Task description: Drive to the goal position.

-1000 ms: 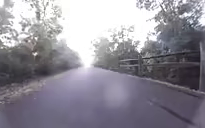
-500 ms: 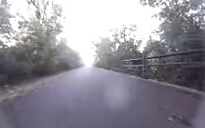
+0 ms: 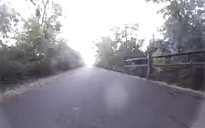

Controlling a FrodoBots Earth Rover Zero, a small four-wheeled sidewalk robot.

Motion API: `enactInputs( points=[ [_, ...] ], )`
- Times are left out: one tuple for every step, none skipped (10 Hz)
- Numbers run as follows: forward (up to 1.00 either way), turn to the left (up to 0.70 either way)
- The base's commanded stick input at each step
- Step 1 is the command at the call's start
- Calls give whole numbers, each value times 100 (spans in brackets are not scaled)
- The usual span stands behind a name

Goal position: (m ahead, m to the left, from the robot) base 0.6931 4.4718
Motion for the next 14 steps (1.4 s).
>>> enactInputs(
  points=[
    [0, -38],
    [8, -90],
    [99, -31],
    [100, 37],
    [100, 40],
    [100, 40],
    [100, 27],
    [100, 8],
    [100, 0],
    [100, 0],
    [64, 0],
    [24, 0],
    [0, 0],
    [0, 0]
  ],
)
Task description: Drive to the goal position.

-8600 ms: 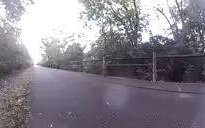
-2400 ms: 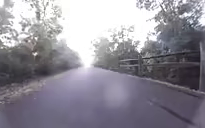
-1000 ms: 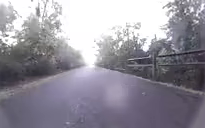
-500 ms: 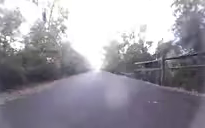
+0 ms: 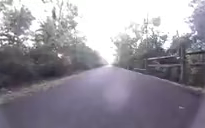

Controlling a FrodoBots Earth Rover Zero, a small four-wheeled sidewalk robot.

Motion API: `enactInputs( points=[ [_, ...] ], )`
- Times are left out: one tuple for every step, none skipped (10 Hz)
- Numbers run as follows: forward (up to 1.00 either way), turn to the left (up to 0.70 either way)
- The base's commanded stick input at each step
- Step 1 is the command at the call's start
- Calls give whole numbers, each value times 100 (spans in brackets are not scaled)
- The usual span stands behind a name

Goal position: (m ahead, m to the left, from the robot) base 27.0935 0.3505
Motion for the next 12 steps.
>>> enactInputs(
  points=[
    [0, 0],
    [0, 0],
    [0, 0],
    [0, 0],
    [0, 0],
    [0, 0],
    [0, 0],
    [76, 0],
    [100, 0],
    [100, 0],
    [100, 0],
    [100, 0]
  ],
)
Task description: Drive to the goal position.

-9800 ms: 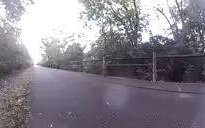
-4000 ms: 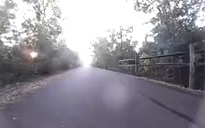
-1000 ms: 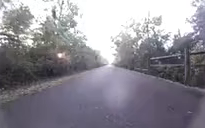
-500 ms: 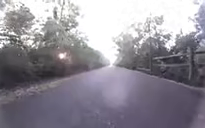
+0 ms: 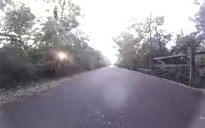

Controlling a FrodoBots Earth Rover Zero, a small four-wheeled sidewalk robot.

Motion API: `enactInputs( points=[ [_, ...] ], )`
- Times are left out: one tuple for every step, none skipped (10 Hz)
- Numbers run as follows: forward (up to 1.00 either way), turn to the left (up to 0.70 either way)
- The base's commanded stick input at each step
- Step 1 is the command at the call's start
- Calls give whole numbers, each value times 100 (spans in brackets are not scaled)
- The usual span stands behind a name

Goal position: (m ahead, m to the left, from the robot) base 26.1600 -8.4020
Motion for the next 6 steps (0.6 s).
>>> enactInputs(
  points=[
    [100, 0],
    [100, 0],
    [100, 0],
    [100, 0],
    [100, 0],
    [100, 0]
  ],
)
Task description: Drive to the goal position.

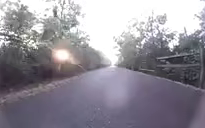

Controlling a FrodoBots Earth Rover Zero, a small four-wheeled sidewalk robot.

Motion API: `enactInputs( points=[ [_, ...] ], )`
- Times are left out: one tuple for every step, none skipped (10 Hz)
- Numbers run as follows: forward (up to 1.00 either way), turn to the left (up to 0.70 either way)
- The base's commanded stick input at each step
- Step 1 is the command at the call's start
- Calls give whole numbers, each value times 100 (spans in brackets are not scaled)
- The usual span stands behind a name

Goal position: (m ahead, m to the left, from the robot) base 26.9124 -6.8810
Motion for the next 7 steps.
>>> enactInputs(
  points=[
    [100, 0],
    [100, 0],
    [100, 0],
    [100, 0],
    [100, 0],
    [100, -18],
    [100, -30]
  ],
)
